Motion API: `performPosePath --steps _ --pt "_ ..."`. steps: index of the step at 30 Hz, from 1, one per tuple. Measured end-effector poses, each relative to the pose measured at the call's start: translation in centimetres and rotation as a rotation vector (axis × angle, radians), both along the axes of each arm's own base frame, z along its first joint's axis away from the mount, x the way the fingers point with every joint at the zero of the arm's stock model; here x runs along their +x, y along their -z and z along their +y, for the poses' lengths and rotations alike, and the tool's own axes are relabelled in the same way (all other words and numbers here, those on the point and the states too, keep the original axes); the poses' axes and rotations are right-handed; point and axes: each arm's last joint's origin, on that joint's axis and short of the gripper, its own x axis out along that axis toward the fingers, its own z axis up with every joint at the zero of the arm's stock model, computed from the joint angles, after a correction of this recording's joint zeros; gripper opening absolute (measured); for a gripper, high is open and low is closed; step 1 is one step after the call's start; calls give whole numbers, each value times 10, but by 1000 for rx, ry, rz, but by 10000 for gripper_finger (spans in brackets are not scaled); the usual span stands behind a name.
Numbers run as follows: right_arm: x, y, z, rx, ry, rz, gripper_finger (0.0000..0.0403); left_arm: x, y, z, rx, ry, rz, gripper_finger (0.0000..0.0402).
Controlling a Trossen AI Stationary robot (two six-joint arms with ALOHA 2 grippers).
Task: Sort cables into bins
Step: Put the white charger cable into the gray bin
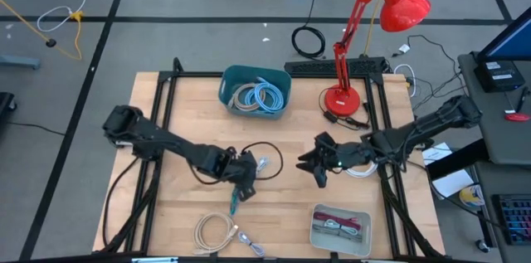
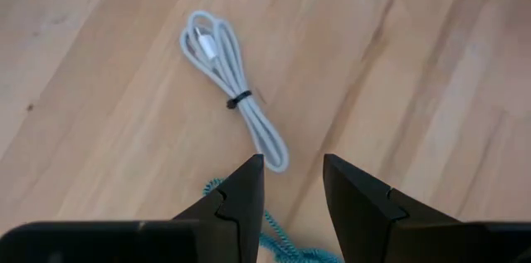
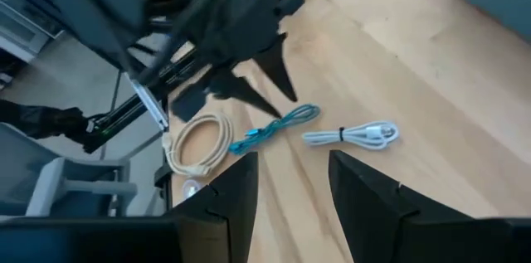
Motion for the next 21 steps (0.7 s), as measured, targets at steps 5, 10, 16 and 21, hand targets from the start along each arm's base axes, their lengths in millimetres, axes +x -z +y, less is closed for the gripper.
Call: performPosePath --steps 5,10,16,21 --pt "-2 2 5 5 -19 5 139 4 0 16 -10 15 18 127" --pt "-3 2 8 5 -30 5 139 9 4 29 -49 16 34 127" --pt "-4 2 8 4 -30 4 139 15 33 34 -133 18 71 127" --pt "-4 2 8 13 -25 5 139 11 42 33 -141 13 65 127"
